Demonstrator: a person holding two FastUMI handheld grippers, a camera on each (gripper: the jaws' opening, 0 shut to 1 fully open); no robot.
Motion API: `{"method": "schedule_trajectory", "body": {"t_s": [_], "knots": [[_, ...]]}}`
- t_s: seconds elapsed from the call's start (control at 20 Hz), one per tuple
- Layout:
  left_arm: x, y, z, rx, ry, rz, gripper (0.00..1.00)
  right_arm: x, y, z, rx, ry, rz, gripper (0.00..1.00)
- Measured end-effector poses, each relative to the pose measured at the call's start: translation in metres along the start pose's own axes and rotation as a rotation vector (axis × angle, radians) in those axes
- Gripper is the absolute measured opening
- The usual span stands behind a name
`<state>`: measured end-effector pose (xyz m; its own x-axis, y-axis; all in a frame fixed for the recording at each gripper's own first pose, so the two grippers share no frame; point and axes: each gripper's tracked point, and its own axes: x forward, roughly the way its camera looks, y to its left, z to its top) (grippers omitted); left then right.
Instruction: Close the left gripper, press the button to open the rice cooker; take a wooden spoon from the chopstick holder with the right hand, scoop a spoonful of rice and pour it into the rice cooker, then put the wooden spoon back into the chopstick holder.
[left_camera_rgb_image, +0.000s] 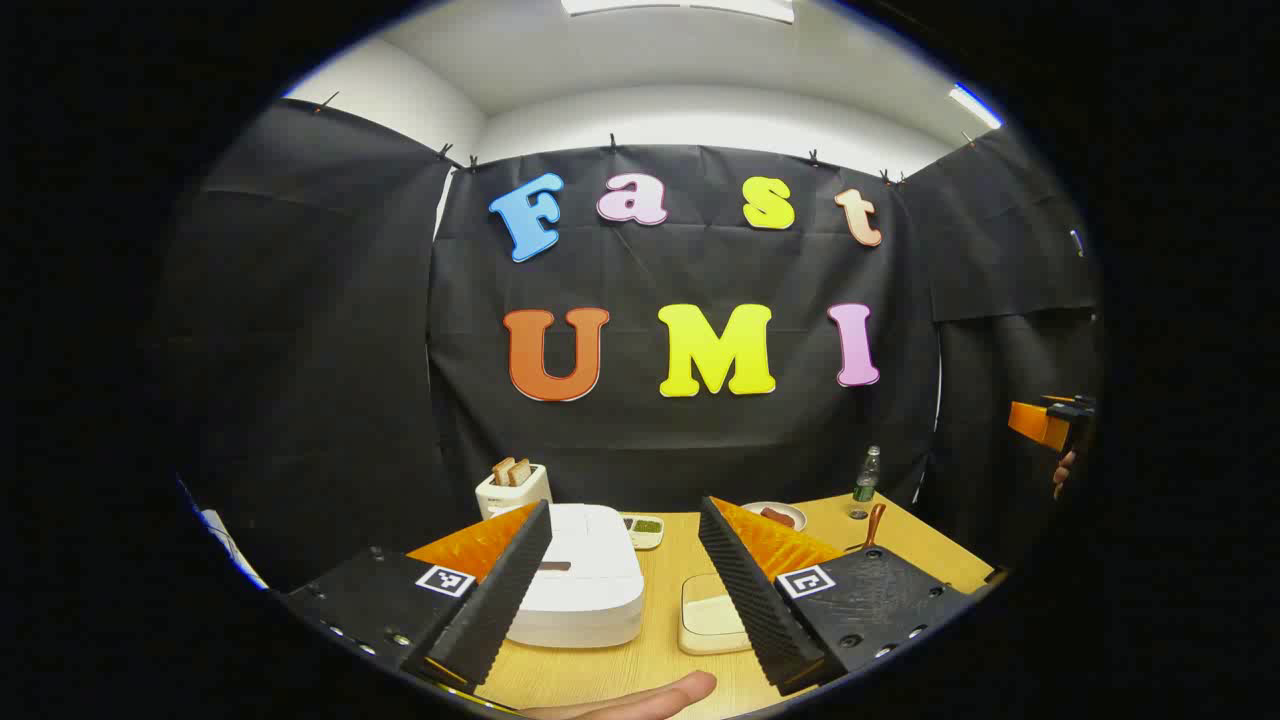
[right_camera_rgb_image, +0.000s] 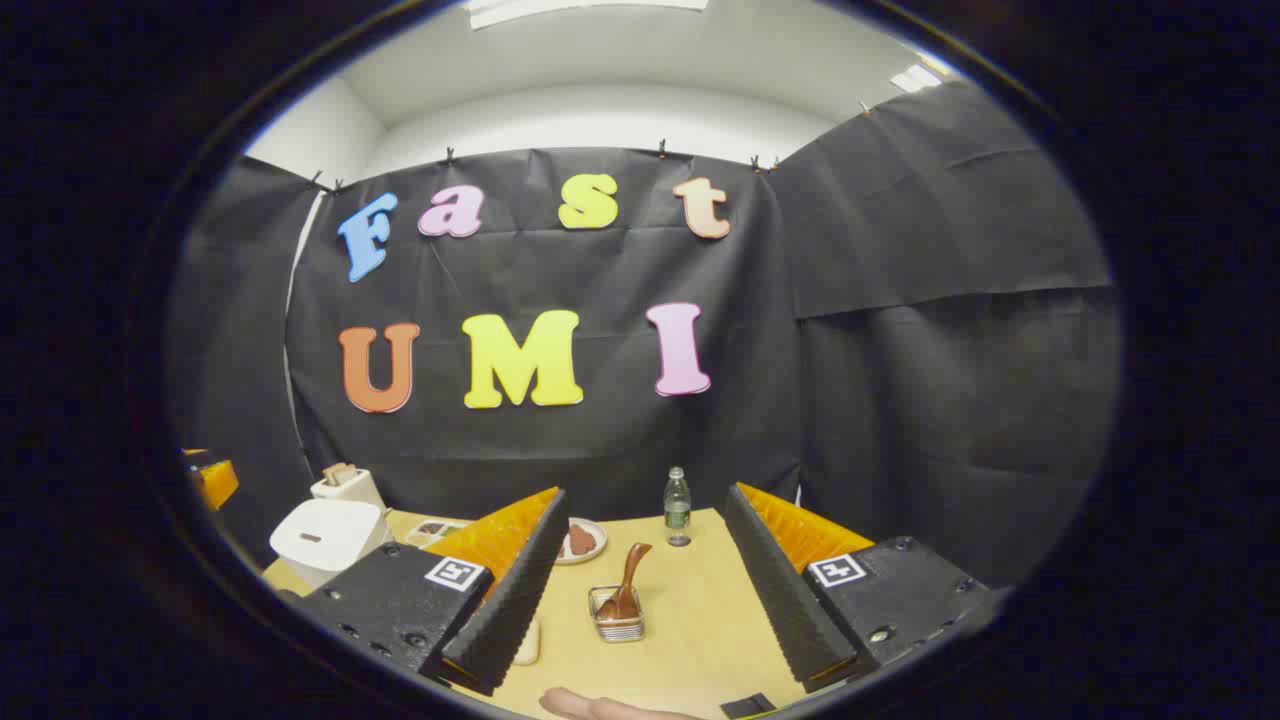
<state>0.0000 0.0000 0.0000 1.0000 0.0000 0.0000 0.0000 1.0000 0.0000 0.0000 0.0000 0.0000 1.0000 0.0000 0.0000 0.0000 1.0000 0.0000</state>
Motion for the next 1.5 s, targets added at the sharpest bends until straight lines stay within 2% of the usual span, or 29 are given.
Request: {"method": "schedule_trajectory", "body": {"t_s": [0.45, 0.5, 0.9, 0.95, 1.05, 1.2, 1.25, 1.3, 1.35, 1.4, 1.5], "knots": [[-0.005, 0.016, 0.006, -0.015, -0.021, 0.019, 0.95, 0.001, -0.016, -0.001, -0.019, -0.008, -0.006, 0.98], [-0.005, 0.018, 0.005, -0.013, -0.019, 0.021, 0.95, 0.002, -0.016, -0.002, -0.018, -0.007, -0.003, 1.00], [-0.003, 0.025, -0.003, -0.040, 0.015, 0.024, 0.95, 0.008, -0.017, -0.016, -0.018, 0.001, 0.020, 0.98], [-0.001, 0.026, -0.002, -0.038, 0.007, 0.027, 0.91, 0.010, -0.017, -0.018, -0.017, 0.004, 0.023, 1.00], [0.006, 0.031, -0.006, -0.037, 0.008, 0.030, 0.90, 0.014, -0.017, -0.023, -0.017, 0.009, 0.028, 1.00], [0.020, 0.029, -0.013, -0.027, 0.018, -0.007, 0.90, 0.019, -0.021, -0.029, -0.017, 0.008, 0.028, 0.99], [0.027, 0.030, -0.019, -0.028, 0.033, -0.012, 0.63, 0.022, -0.021, -0.029, -0.020, 0.005, 0.034, 0.99], [0.033, 0.032, -0.025, -0.029, 0.051, -0.012, 0.61, 0.024, -0.022, -0.030, -0.026, -0.002, 0.038, 0.99], [0.039, 0.033, -0.031, -0.028, 0.069, -0.014, 0.38, 0.026, -0.024, -0.030, -0.030, -0.008, 0.036, 1.00], [0.044, 0.038, -0.036, -0.022, 0.081, 0.000, 0.44, 0.030, -0.031, -0.033, -0.024, -0.004, 0.025, 1.00], [0.055, 0.045, -0.048, -0.011, 0.105, 0.020, 0.43, 0.034, -0.029, -0.041, -0.011, 0.022, 0.033, 0.99]]}}
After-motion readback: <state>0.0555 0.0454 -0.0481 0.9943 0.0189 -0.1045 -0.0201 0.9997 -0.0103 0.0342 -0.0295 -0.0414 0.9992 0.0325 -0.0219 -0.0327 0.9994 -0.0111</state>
